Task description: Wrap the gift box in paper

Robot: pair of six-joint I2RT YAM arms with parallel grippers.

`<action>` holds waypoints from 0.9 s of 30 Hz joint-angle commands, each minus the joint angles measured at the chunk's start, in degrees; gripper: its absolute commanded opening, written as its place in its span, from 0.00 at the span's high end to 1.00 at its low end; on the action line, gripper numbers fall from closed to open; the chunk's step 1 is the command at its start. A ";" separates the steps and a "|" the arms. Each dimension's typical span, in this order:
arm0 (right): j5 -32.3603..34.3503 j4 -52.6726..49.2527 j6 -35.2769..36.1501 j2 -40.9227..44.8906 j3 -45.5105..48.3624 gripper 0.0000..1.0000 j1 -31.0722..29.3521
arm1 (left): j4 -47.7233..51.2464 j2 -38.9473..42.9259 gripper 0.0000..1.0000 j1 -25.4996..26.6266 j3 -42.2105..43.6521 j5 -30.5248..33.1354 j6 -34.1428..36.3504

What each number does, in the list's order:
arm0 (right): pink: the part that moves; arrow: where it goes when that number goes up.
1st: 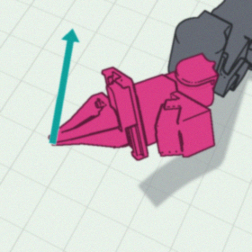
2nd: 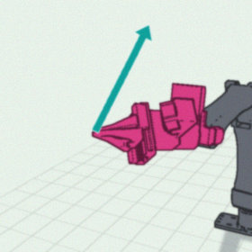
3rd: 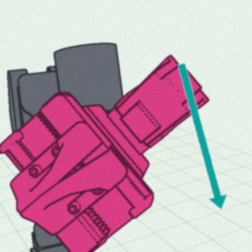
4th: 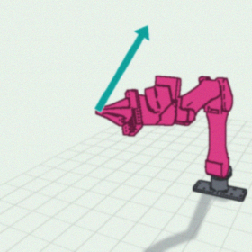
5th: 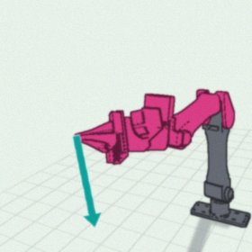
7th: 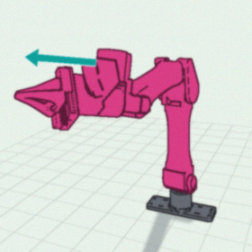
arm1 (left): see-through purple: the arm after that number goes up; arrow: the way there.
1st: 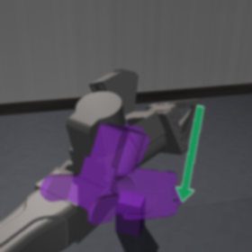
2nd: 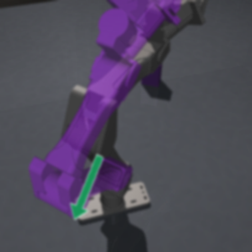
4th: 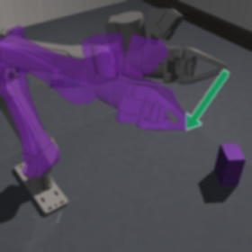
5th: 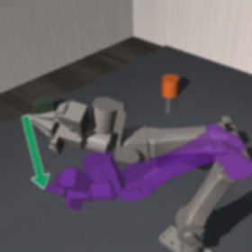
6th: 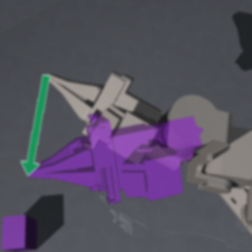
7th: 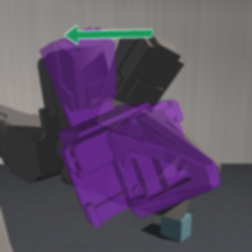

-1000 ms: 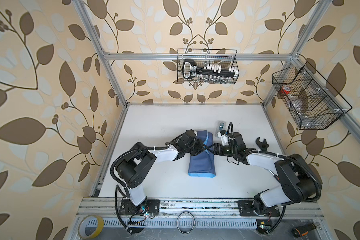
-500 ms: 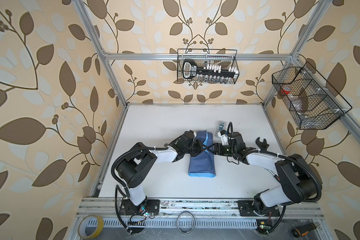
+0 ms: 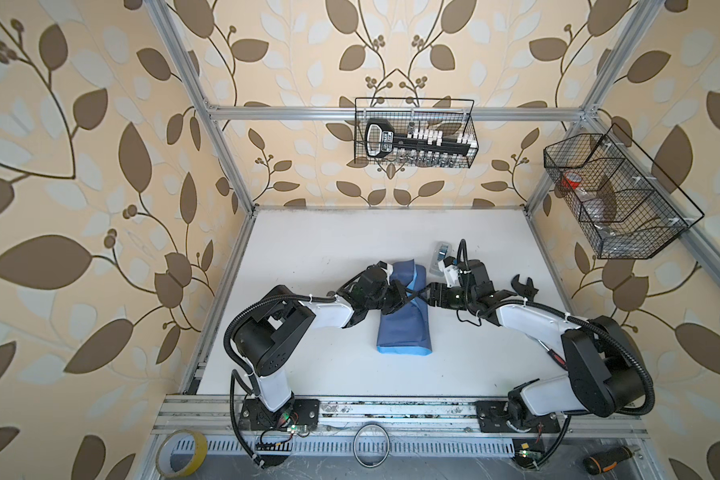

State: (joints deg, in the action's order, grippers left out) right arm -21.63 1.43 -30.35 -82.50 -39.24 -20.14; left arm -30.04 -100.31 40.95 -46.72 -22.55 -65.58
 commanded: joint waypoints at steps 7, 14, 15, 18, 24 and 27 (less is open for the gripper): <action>1.53 -5.08 2.37 5.36 -2.16 0.28 2.87 | 9.99 -2.86 0.71 1.00 1.97 -0.40 1.90; 4.62 -6.99 3.53 9.40 -0.08 0.27 3.93 | 11.92 -2.94 0.51 1.02 0.49 -0.83 3.17; 4.92 -6.97 3.45 9.92 0.34 0.26 3.95 | 12.17 -2.94 0.48 0.98 0.28 -0.88 3.39; 5.39 -6.33 3.25 11.29 1.80 0.24 3.89 | 12.46 -3.04 0.41 1.00 -0.25 -1.15 3.71; 2.37 -1.05 1.12 10.34 4.96 0.20 3.76 | 12.66 -2.70 0.35 1.00 -0.61 -1.14 4.22; 0.71 1.49 0.24 8.26 4.85 0.19 2.98 | 12.80 -2.33 0.35 0.98 -0.49 -0.84 4.40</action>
State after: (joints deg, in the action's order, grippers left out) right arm -18.68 -0.95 -29.30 -72.75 -34.98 -16.49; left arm -29.80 -100.12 41.21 -49.12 -25.10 -62.74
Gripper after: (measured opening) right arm 0.810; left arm 0.649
